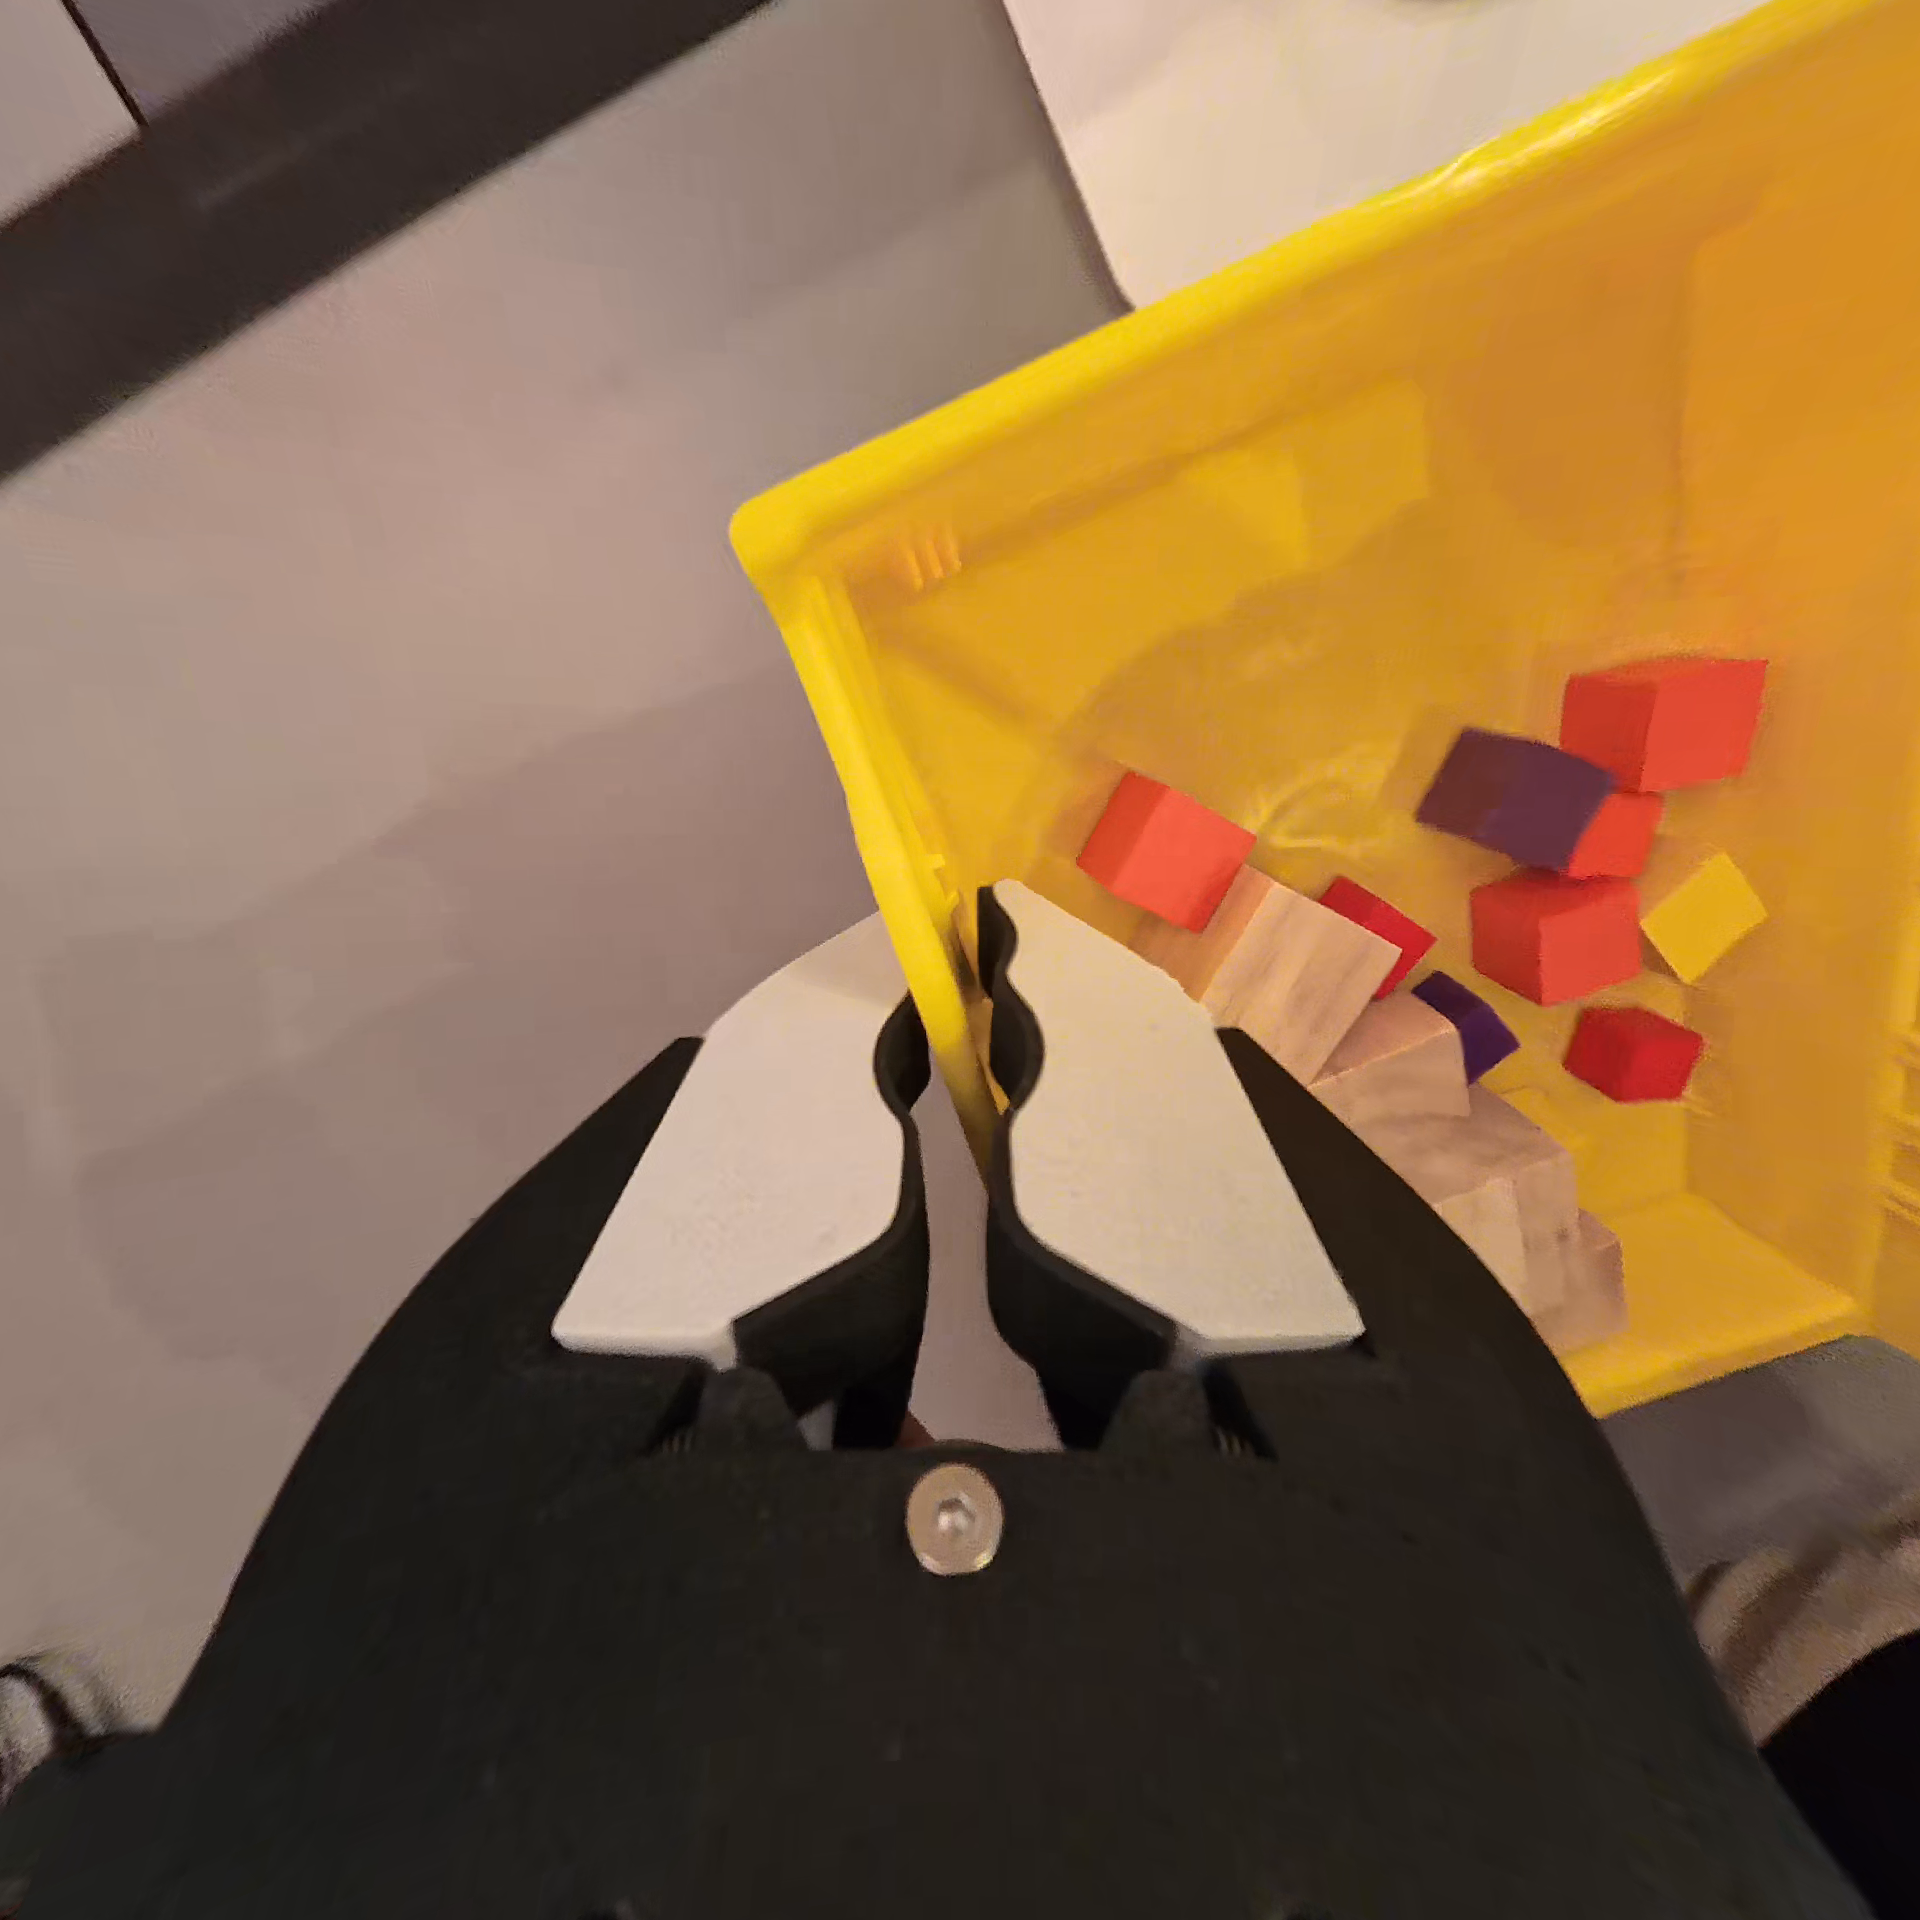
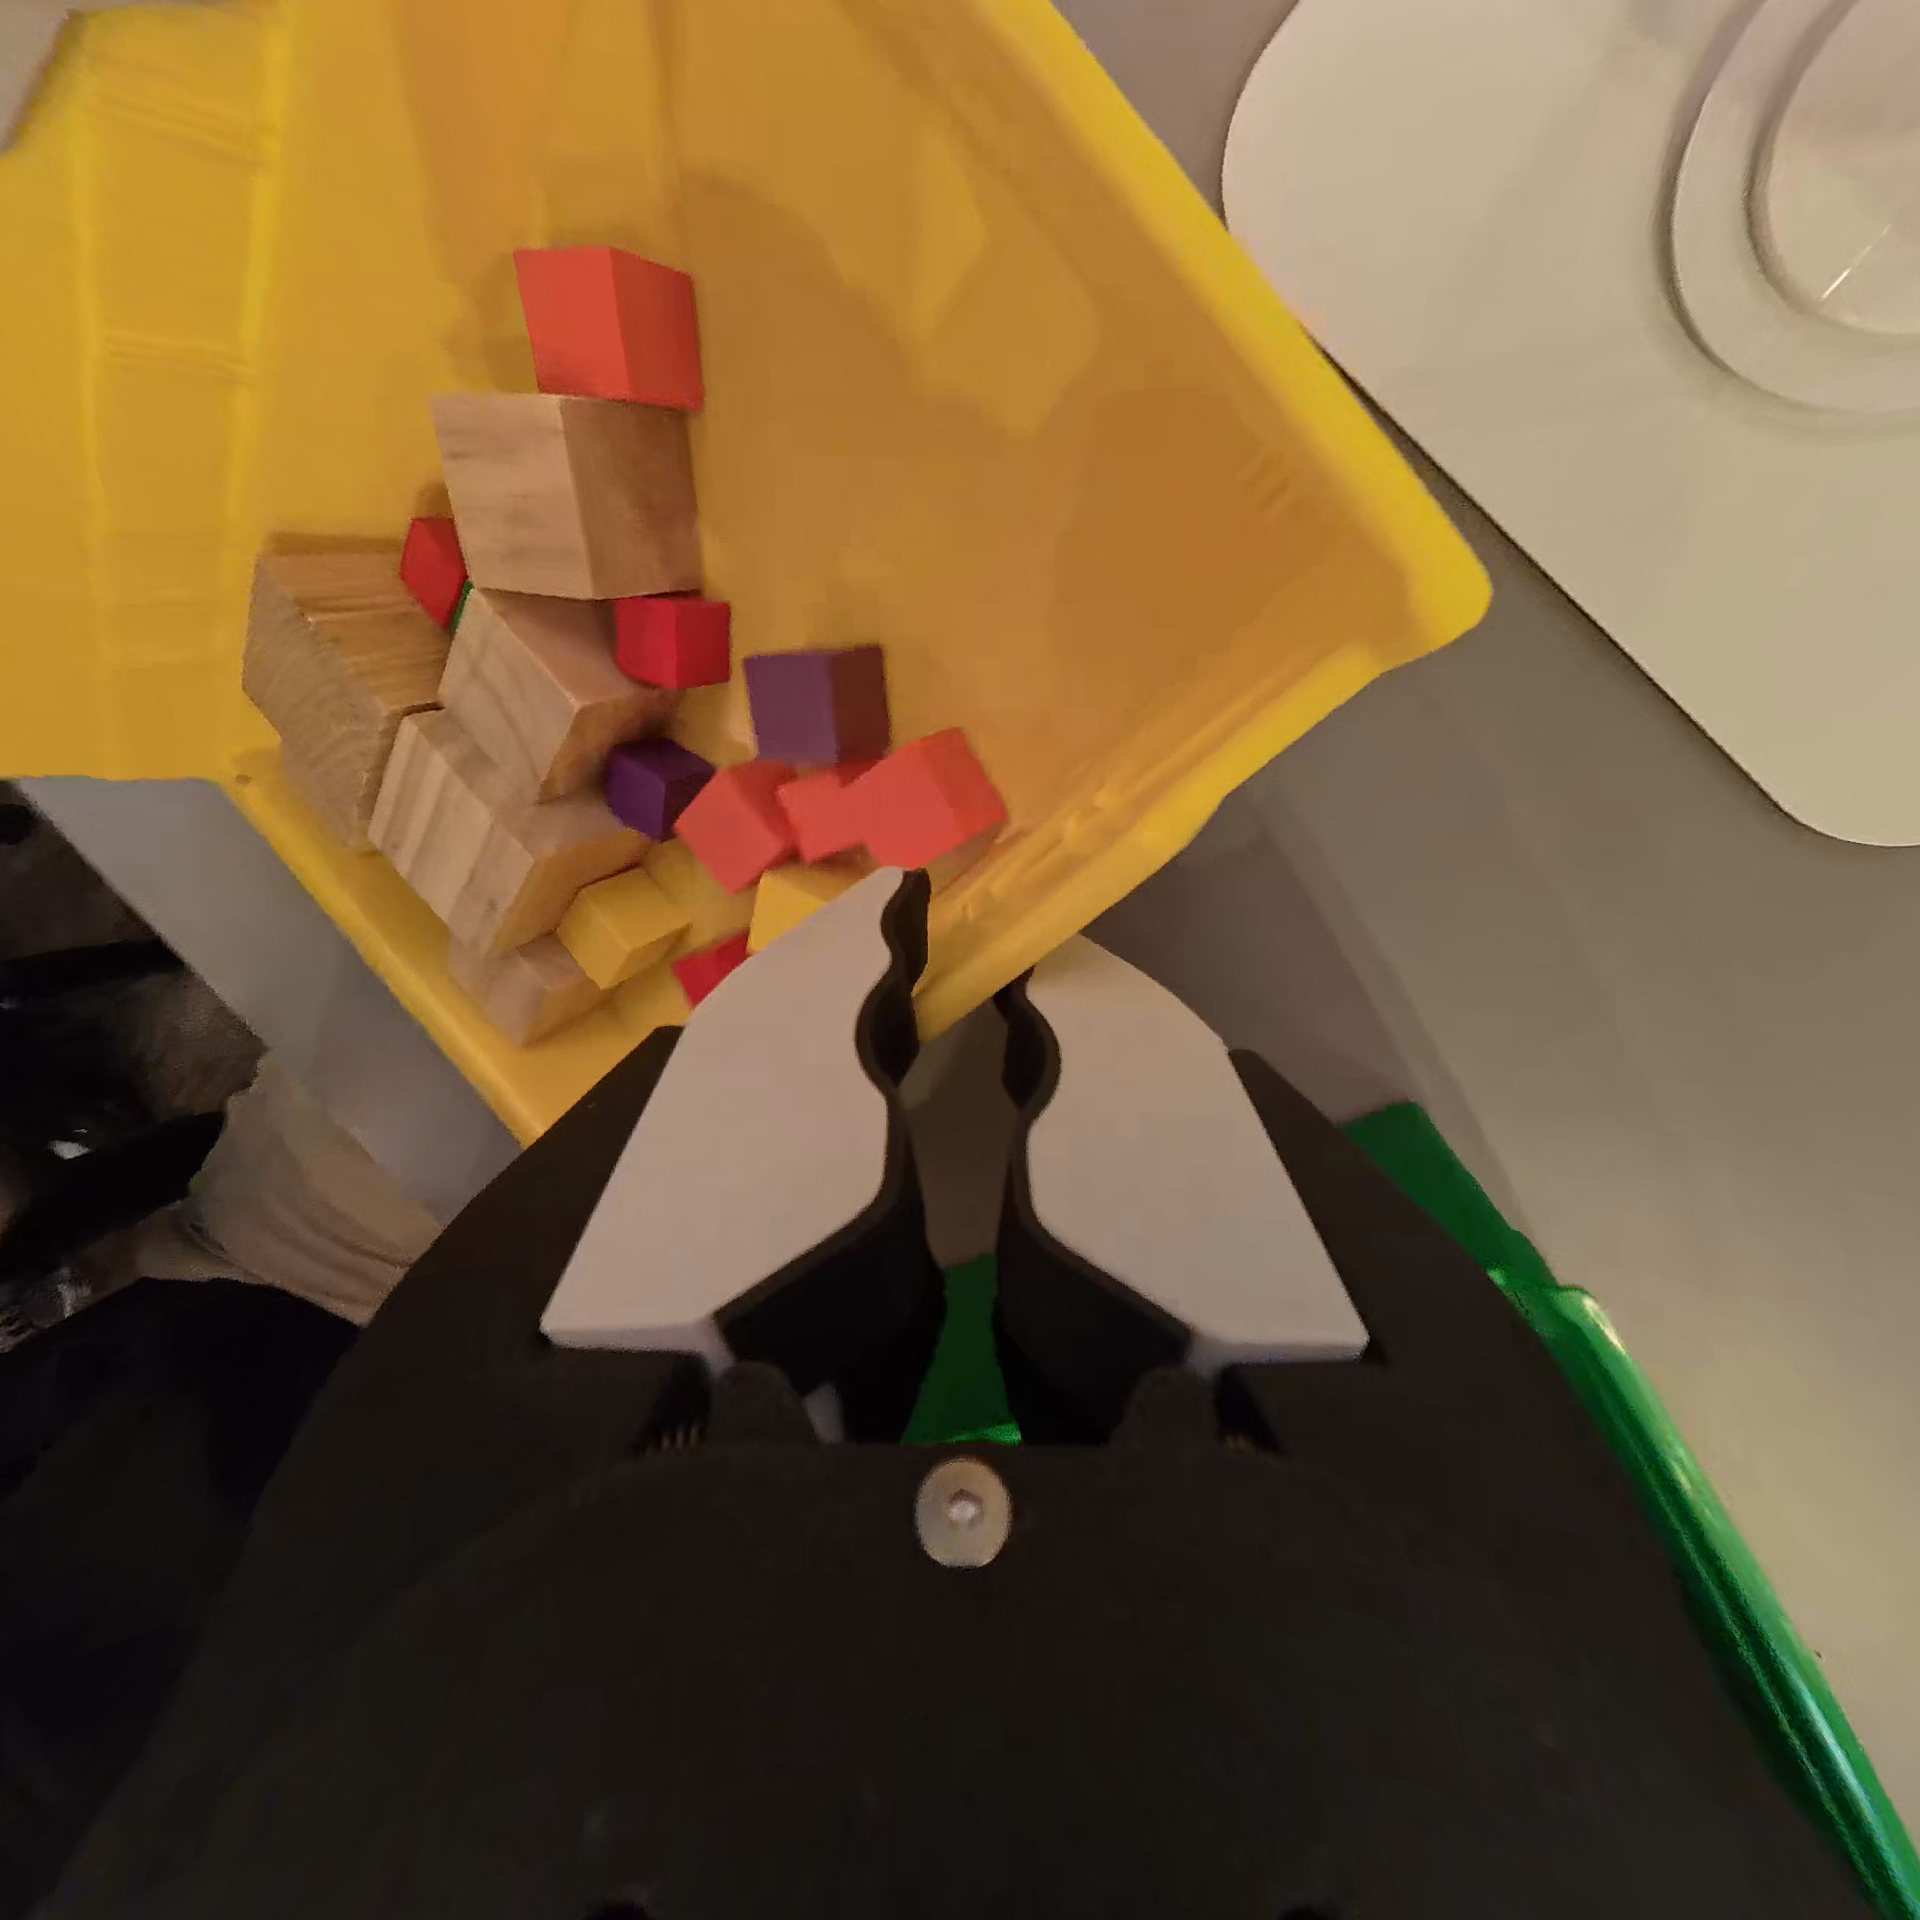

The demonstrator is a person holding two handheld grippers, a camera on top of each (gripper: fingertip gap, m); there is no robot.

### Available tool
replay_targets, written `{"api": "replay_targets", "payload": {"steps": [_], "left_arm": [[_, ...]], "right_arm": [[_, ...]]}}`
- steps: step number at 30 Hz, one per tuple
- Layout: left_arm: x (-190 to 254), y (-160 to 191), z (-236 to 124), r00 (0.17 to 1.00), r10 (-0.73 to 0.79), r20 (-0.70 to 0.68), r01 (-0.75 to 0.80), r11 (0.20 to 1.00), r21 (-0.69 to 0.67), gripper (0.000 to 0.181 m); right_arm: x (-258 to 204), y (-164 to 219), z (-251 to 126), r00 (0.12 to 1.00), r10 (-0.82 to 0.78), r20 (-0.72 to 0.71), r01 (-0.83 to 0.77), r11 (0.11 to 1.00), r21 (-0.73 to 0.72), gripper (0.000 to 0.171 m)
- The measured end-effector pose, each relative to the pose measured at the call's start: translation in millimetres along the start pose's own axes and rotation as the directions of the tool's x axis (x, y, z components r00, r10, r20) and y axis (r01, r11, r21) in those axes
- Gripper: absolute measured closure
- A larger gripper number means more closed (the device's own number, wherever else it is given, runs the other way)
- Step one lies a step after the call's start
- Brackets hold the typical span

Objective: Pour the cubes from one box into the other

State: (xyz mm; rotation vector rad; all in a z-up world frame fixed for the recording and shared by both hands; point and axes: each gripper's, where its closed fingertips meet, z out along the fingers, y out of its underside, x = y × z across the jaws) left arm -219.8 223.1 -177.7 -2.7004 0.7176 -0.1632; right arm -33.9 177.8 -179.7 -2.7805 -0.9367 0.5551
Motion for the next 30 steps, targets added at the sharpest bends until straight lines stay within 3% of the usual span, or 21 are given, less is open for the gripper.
{"api": "replay_targets", "payload": {"steps": [6, 9, 12, 14, 15, 17, 18, 21, 30], "left_arm": [[2.3, 23.0, 25.7, 0.998, -0.024, -0.065, 0.02, 0.998, -0.066, 0.158], [4.7, 21.0, 33.2, 0.992, -0.035, -0.122, 0.027, 0.998, -0.064, 0.143], [4.0, 14.0, 36.2, 0.991, -0.022, -0.134, 0.01, 0.996, -0.092, 0.129], [6.5, 9.8, 42.6, 0.989, -0.021, -0.148, 0.004, 0.993, -0.114, 0.126], [5.8, 13.7, 49.5, 0.991, -0.014, -0.135, -0.007, 0.989, -0.15, 0.127], [-9.2, 19.4, 56.3, 0.999, 0.024, -0.042, -0.032, 0.982, -0.186, 0.158], [-8.3, 20.6, 56.4, 0.998, -0.025, -0.061, 0.013, 0.981, -0.193, 0.162], [-7.2, 22.0, 55.8, 0.991, -0.089, -0.102, 0.071, 0.983, -0.172, 0.166], [-8.5, 11.2, 38.0, 0.996, -0.09, -0.028, 0.085, 0.985, -0.149, 0.17]], "right_arm": [[6.7, 0.1, 29.4, 0.999, 0.04, -0.034, -0.042, 0.997, -0.061, 0.161], [9.2, -8.0, 35.6, 0.996, 0.084, -0.044, -0.086, 0.995, -0.057, 0.134], [19.5, -18.8, 33.9, 0.991, 0.078, -0.109, -0.085, 0.995, -0.06, 0.131], [16.3, -16.6, 44.4, 0.991, 0.119, -0.063, -0.126, 0.986, -0.107, 0.127], [12.7, -15.1, 50.1, 0.989, 0.14, -0.034, -0.144, 0.981, -0.13, 0.125], [17.7, -14.3, 51.6, 0.987, 0.145, -0.074, -0.155, 0.977, -0.148, 0.132], [20.6, -14.7, 51.4, 0.985, 0.149, -0.091, -0.161, 0.976, -0.146, 0.137], [27.6, -17.0, 51.4, 0.976, 0.181, -0.118, -0.194, 0.974, -0.113, 0.152], [28.5, -21.1, 35.5, 0.975, 0.178, -0.133, -0.193, 0.975, -0.109, 0.158]]}}
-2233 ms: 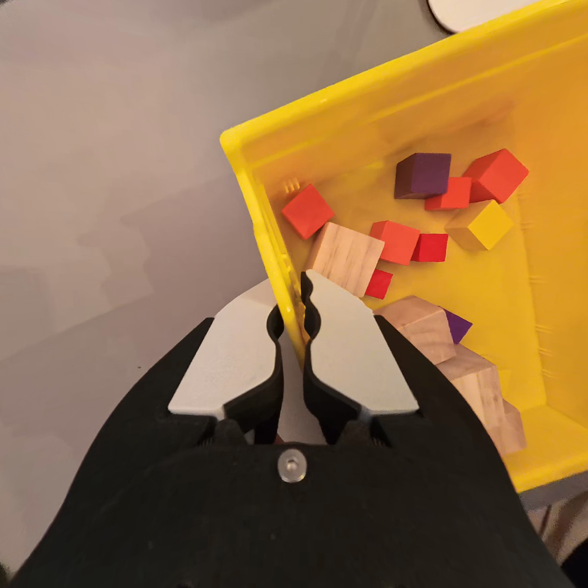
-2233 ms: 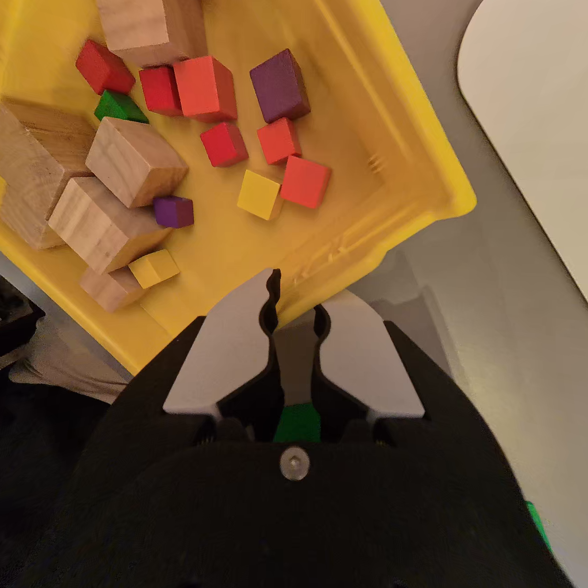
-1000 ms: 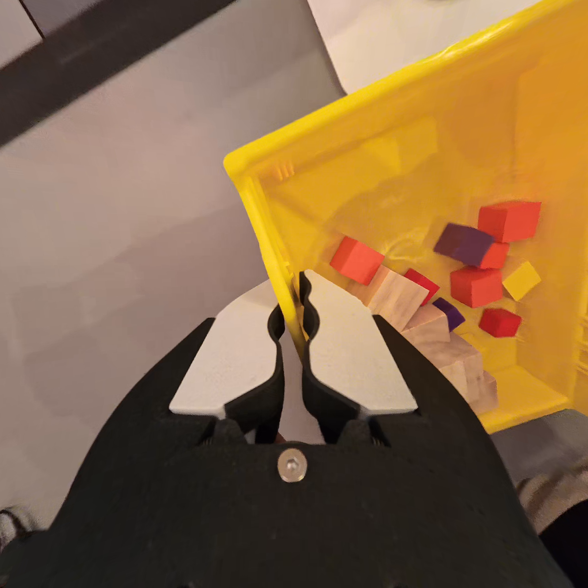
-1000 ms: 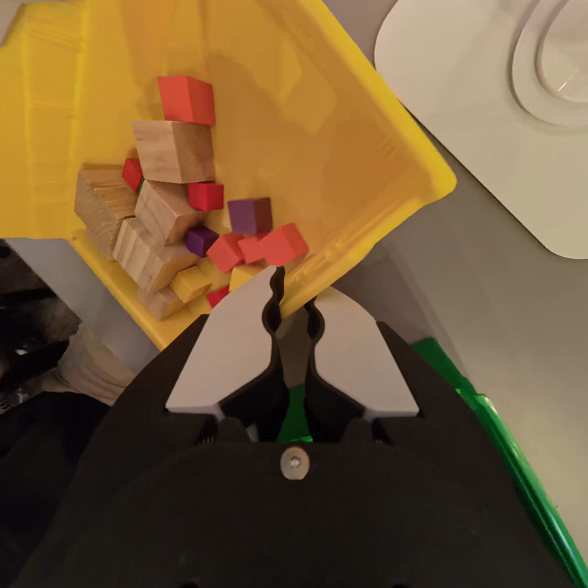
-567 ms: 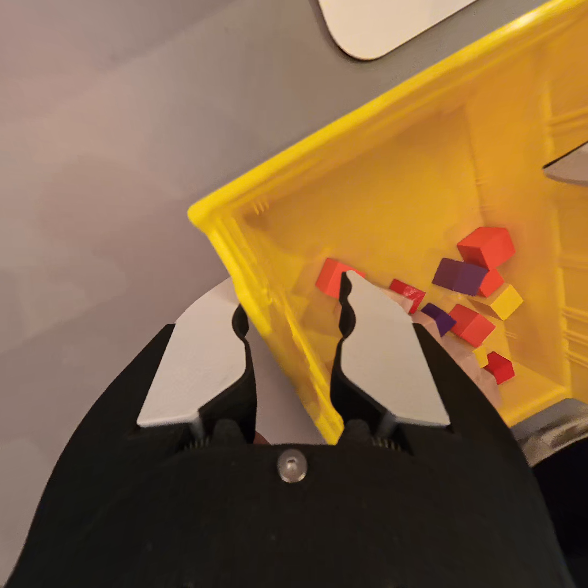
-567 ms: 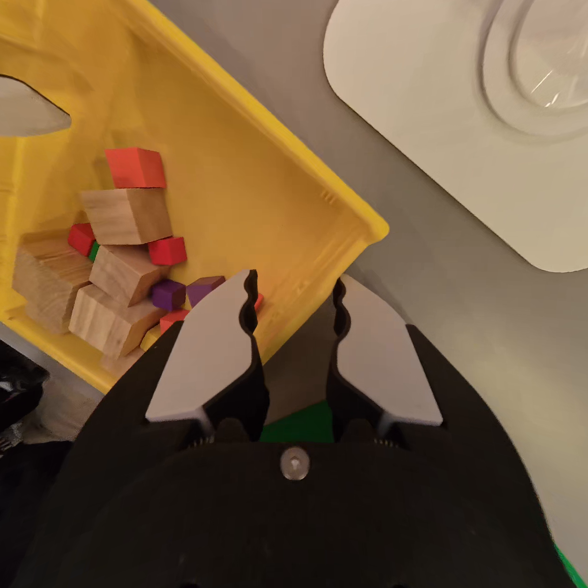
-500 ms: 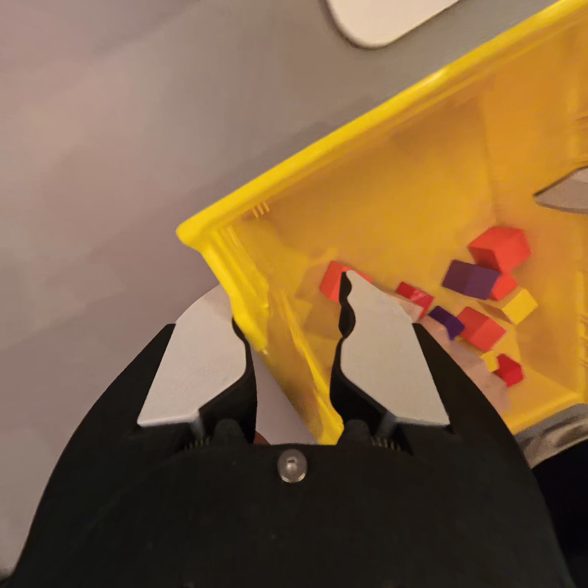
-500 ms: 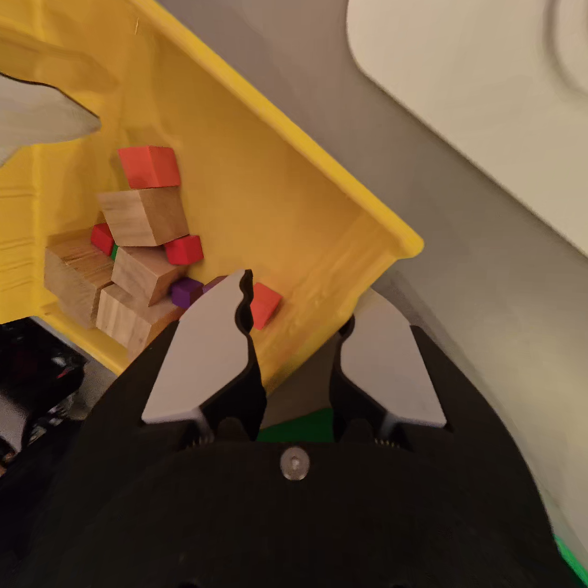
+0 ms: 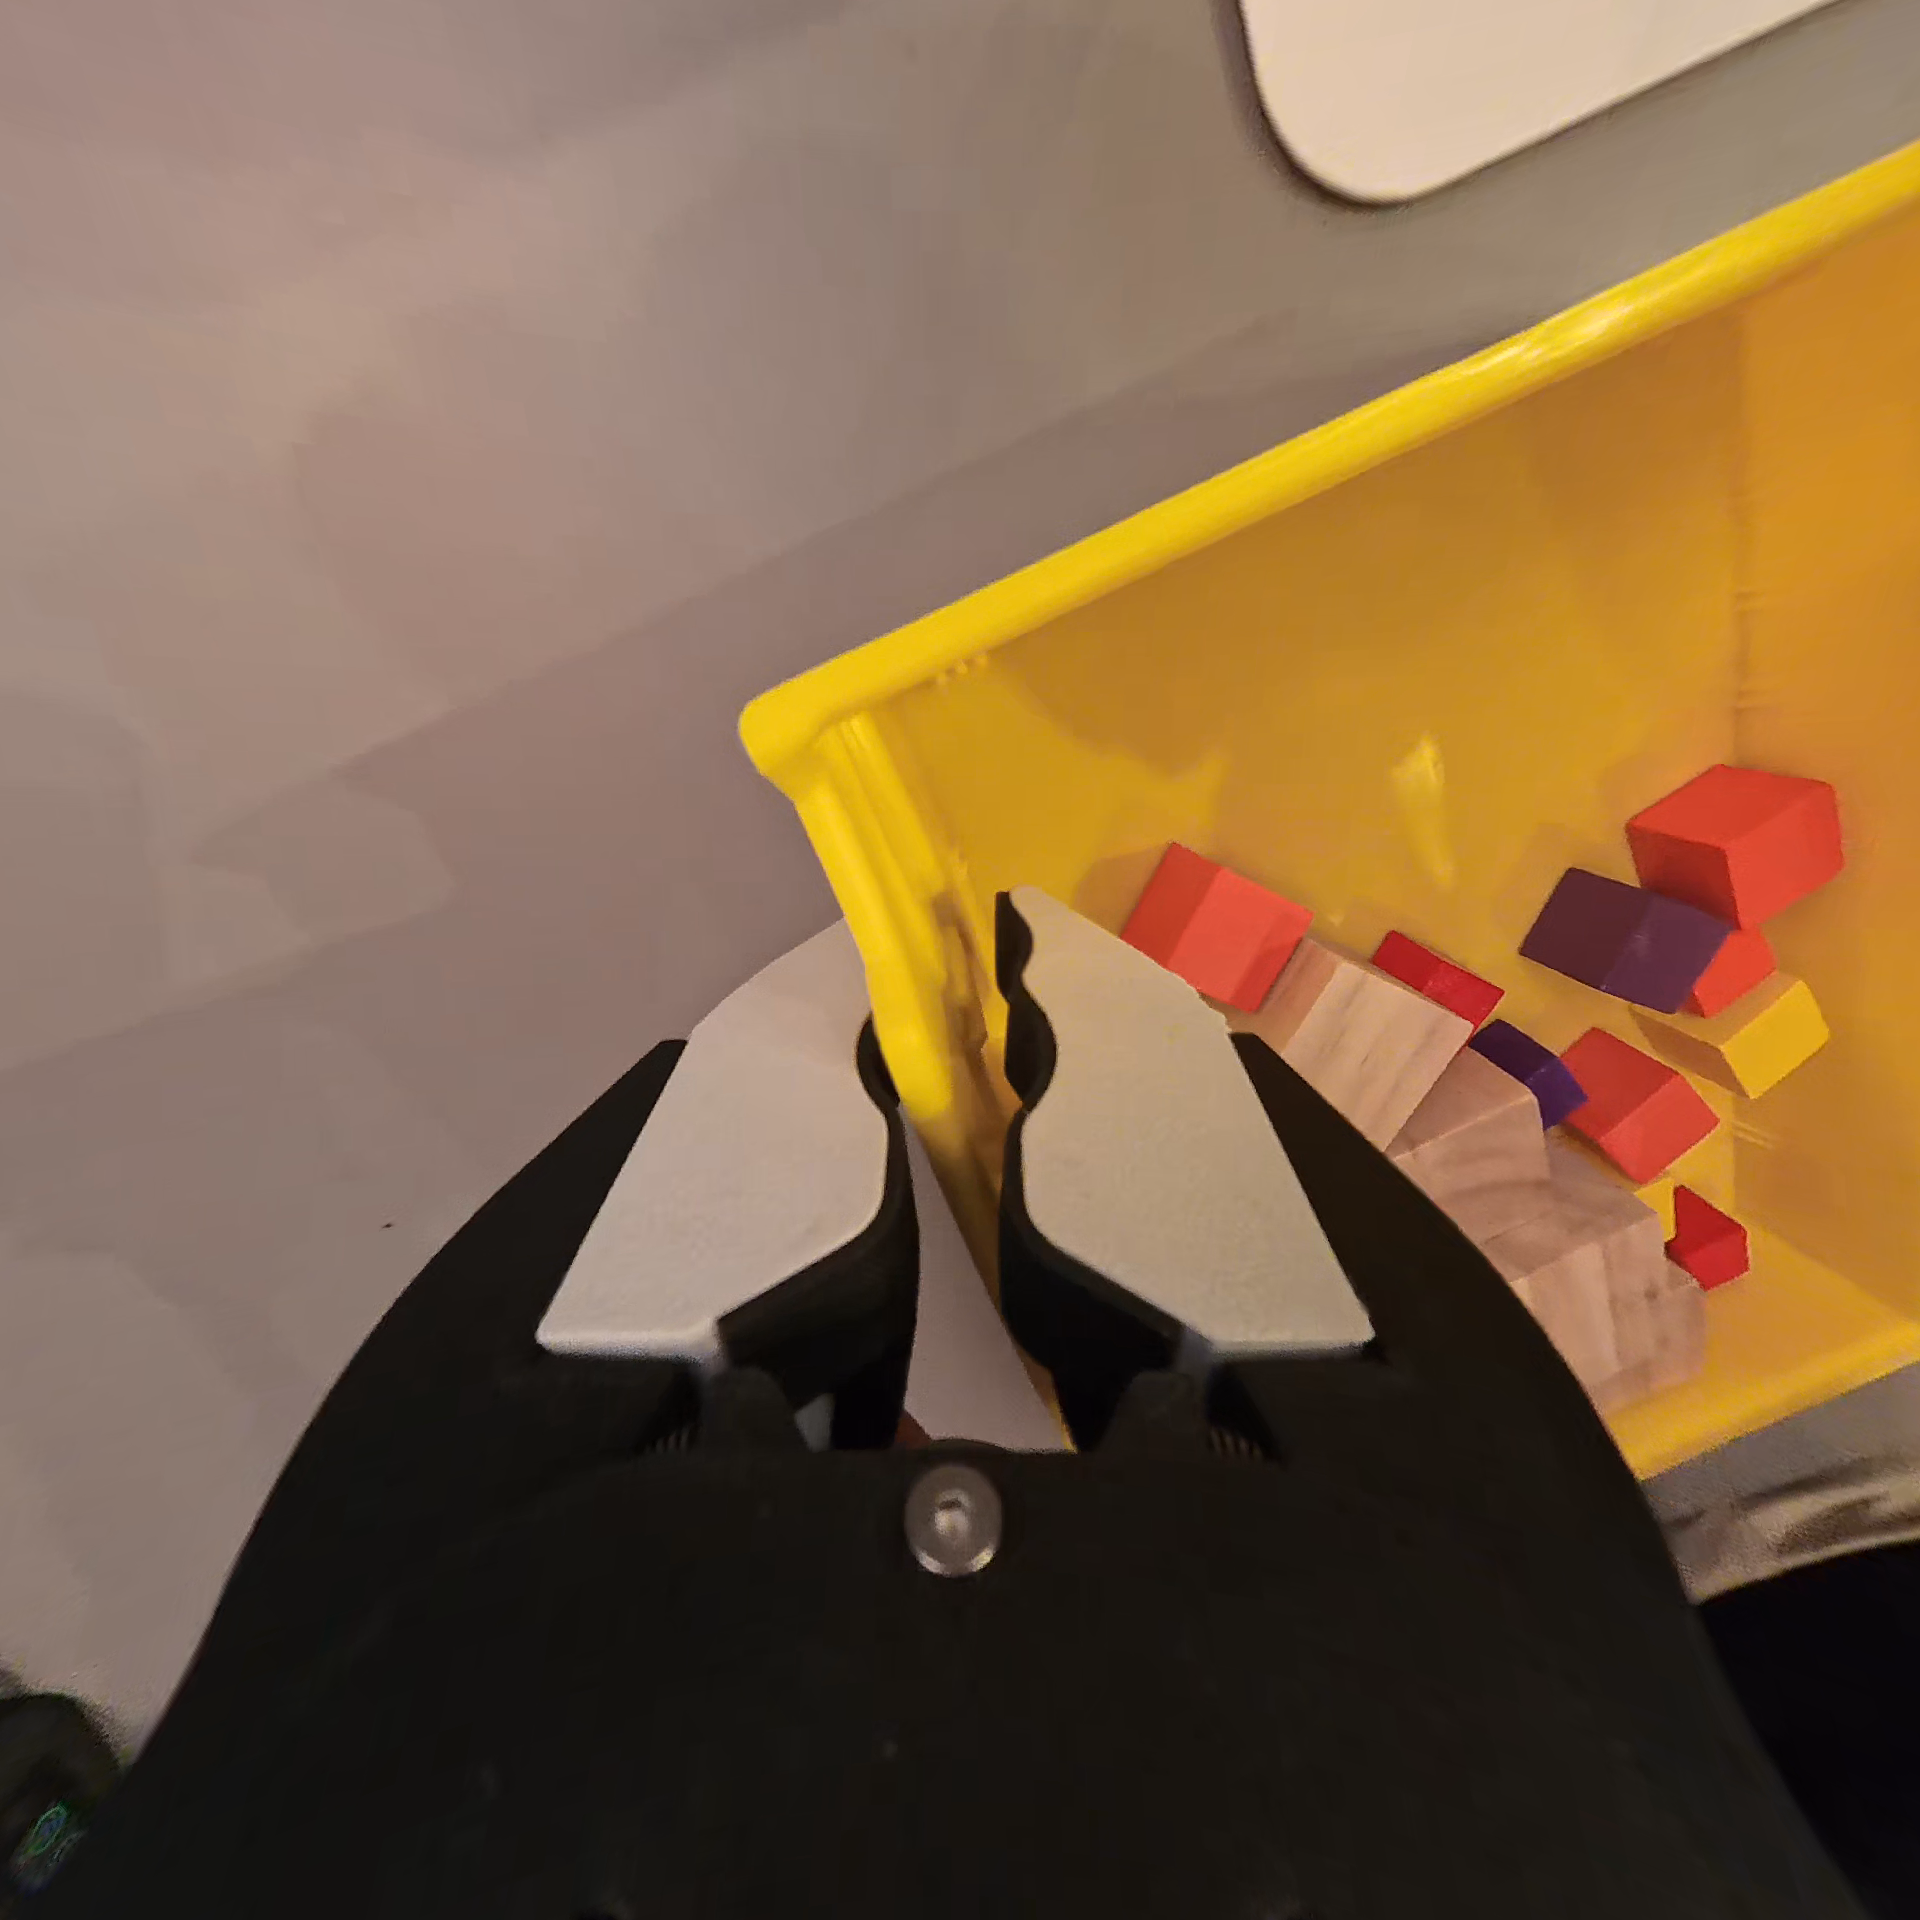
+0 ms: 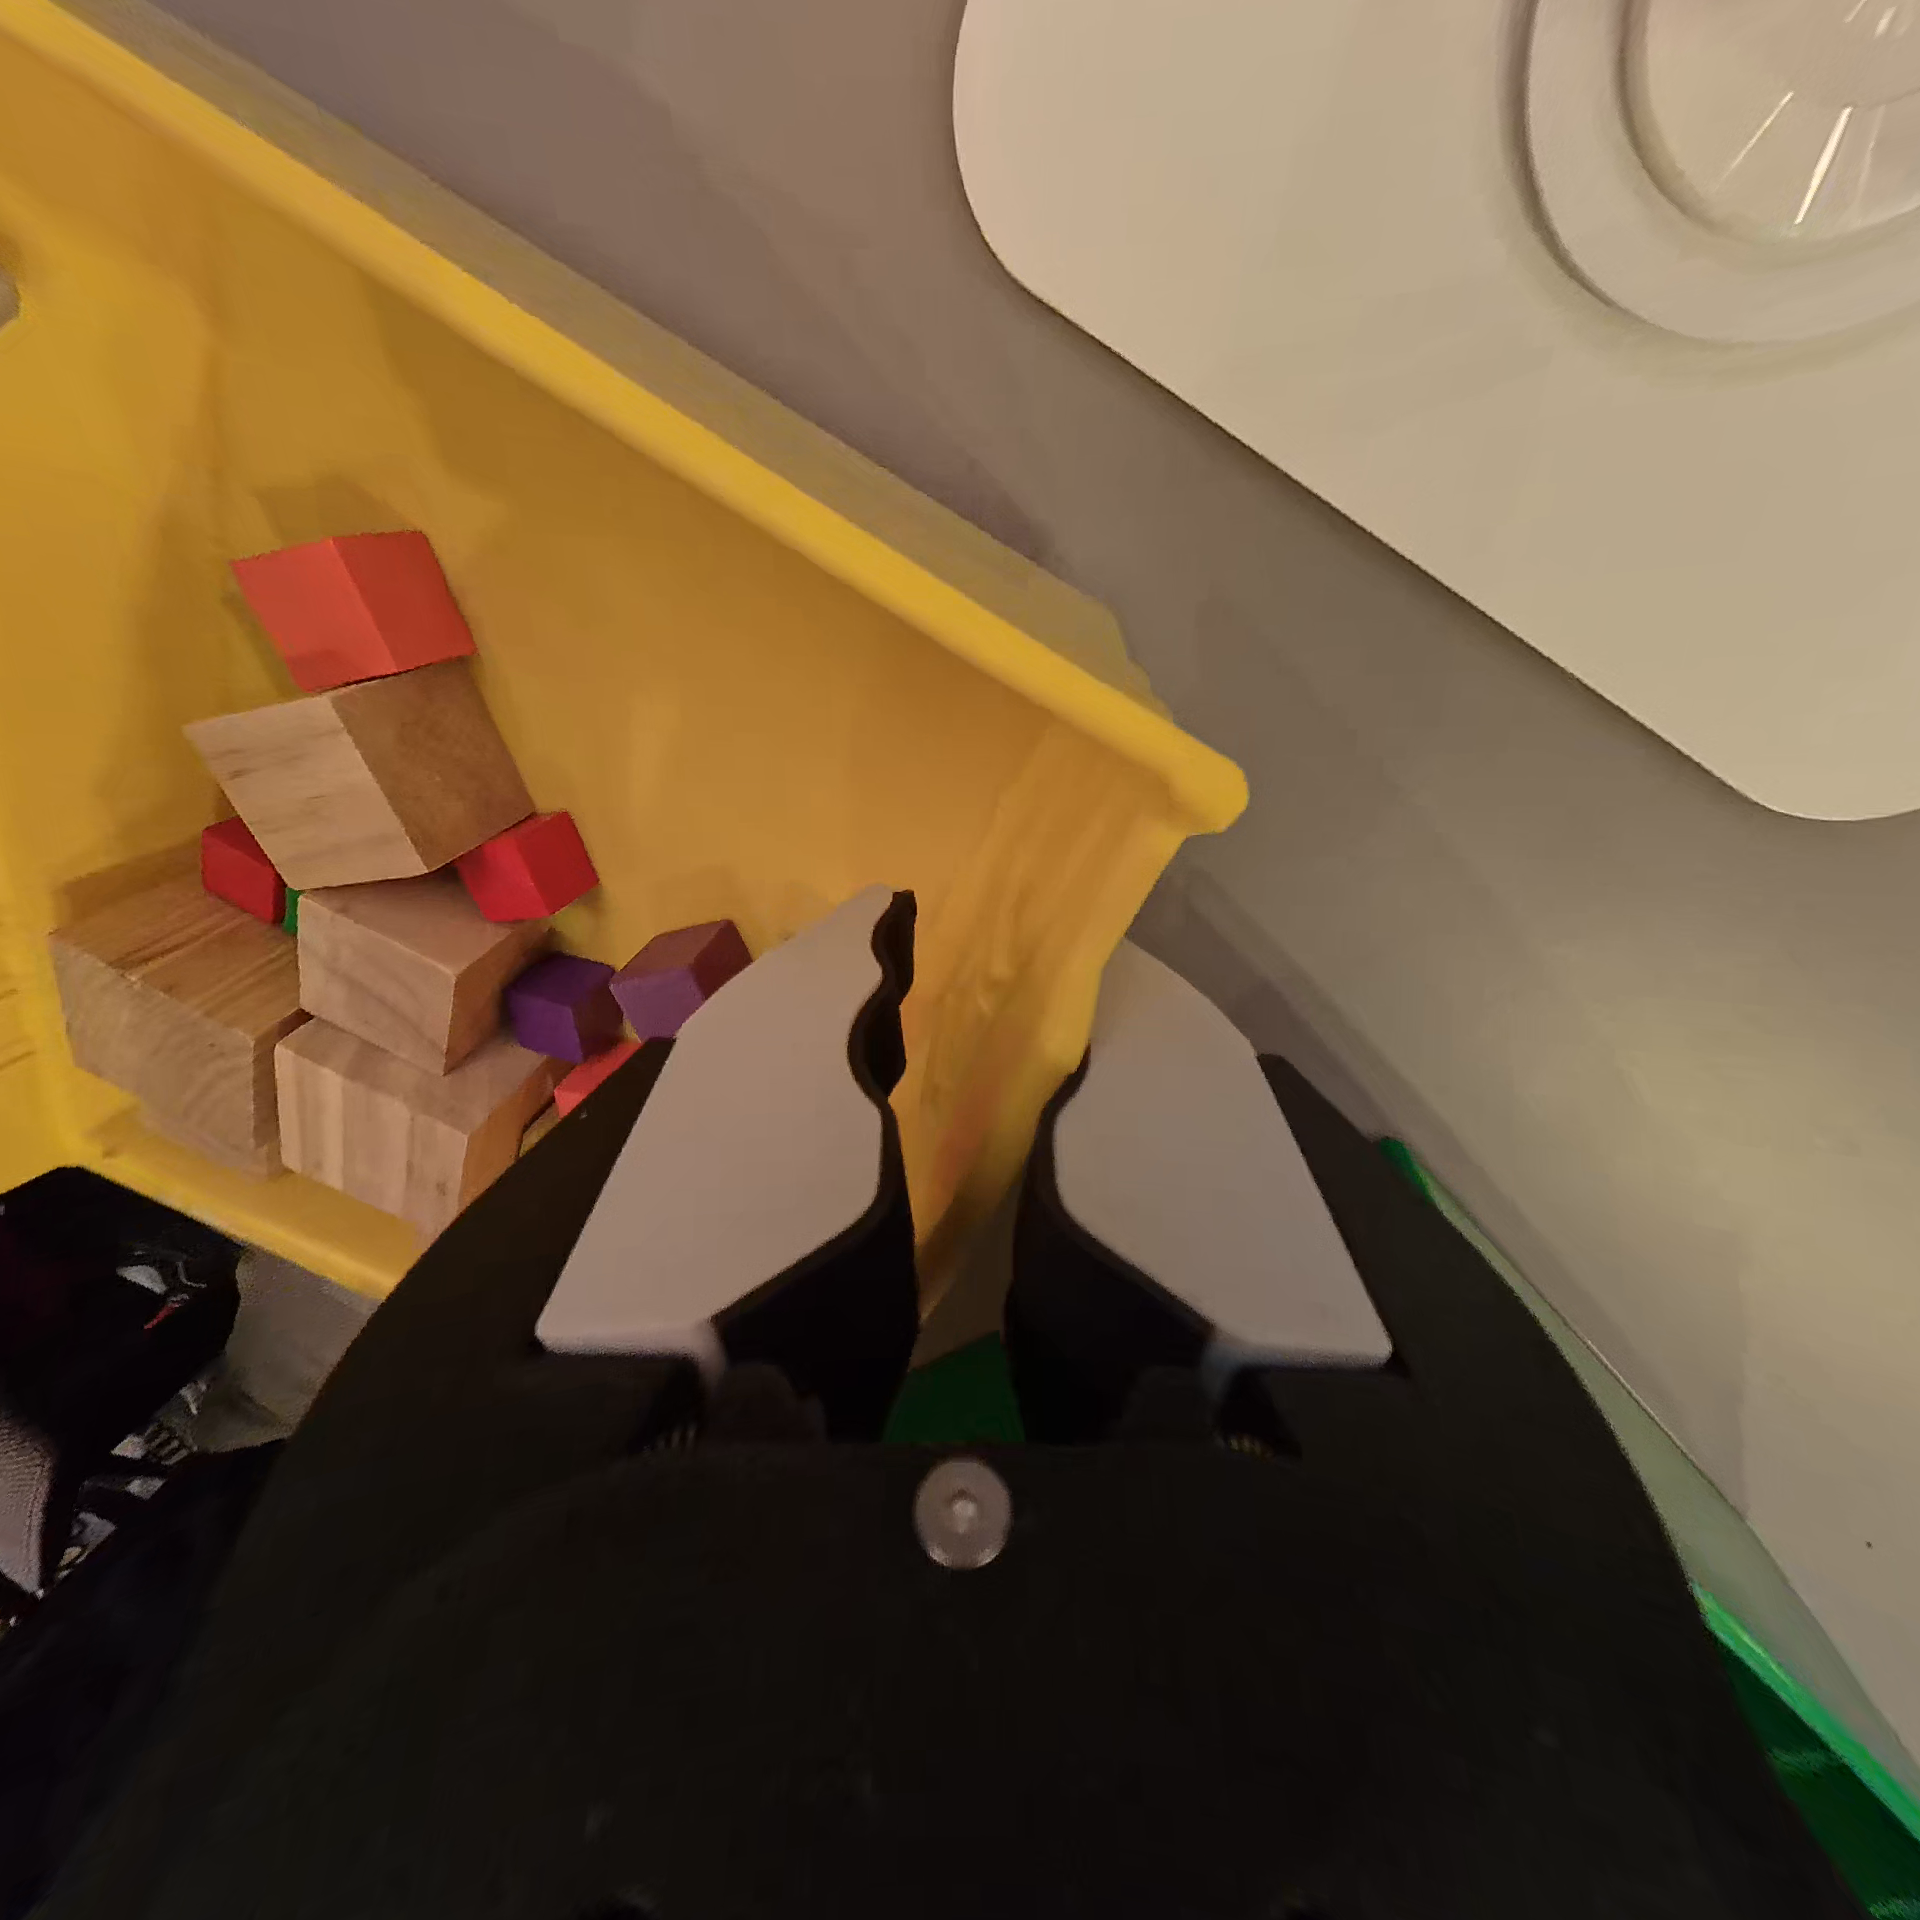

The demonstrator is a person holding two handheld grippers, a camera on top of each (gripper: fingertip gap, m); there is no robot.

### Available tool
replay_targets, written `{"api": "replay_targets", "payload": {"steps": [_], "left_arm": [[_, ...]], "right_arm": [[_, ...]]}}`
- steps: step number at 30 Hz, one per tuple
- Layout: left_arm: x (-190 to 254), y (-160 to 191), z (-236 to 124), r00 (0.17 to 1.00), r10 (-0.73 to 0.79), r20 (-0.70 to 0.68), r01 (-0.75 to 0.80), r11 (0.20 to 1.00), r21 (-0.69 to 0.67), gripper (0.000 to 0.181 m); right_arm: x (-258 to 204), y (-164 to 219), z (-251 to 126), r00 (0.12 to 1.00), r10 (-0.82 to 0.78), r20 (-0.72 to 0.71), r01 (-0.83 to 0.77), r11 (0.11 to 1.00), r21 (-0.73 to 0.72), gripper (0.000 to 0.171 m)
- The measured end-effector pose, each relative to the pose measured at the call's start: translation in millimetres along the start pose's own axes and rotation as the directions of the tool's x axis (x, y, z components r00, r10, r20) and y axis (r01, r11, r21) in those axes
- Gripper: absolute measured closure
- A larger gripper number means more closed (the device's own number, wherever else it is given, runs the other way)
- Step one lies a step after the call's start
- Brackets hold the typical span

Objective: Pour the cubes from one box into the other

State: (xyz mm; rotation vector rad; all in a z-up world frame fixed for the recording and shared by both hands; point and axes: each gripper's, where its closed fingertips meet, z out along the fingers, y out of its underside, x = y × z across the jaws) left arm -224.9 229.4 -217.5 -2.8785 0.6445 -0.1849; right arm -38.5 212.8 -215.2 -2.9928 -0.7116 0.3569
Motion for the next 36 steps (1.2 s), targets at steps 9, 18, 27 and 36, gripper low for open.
{"api": "replay_targets", "payload": {"steps": [9, 18, 27, 36], "left_arm": [[5.0, -20.7, -38.2, 0.998, 0.016, 0.066, -0.018, 0.999, 0.036, 0.176], [14.6, -33.9, -62.0, 0.996, 0.031, 0.084, -0.041, 0.992, 0.118, 0.176], [31.6, -59.2, -86.1, 0.996, 0.045, 0.08, -0.057, 0.985, 0.16, 0.176], [45.3, -78.7, -106.1, 0.994, 0.066, 0.093, -0.083, 0.978, 0.191, 0.175]], "right_arm": [[4.3, -1.6, -47.6, 0.998, -0.059, -0.032, 0.06, 0.998, 0.013, 0.165], [6.7, 0.5, -69.9, 0.996, -0.088, -0.005, 0.089, 0.992, 0.086, 0.169], [19.5, 2.5, -103.1, 0.996, -0.083, -0.017, 0.085, 0.986, 0.144, 0.169], [30.5, 3.3, -122.7, 0.998, -0.063, -0.001, 0.062, 0.981, 0.186, 0.168]]}}
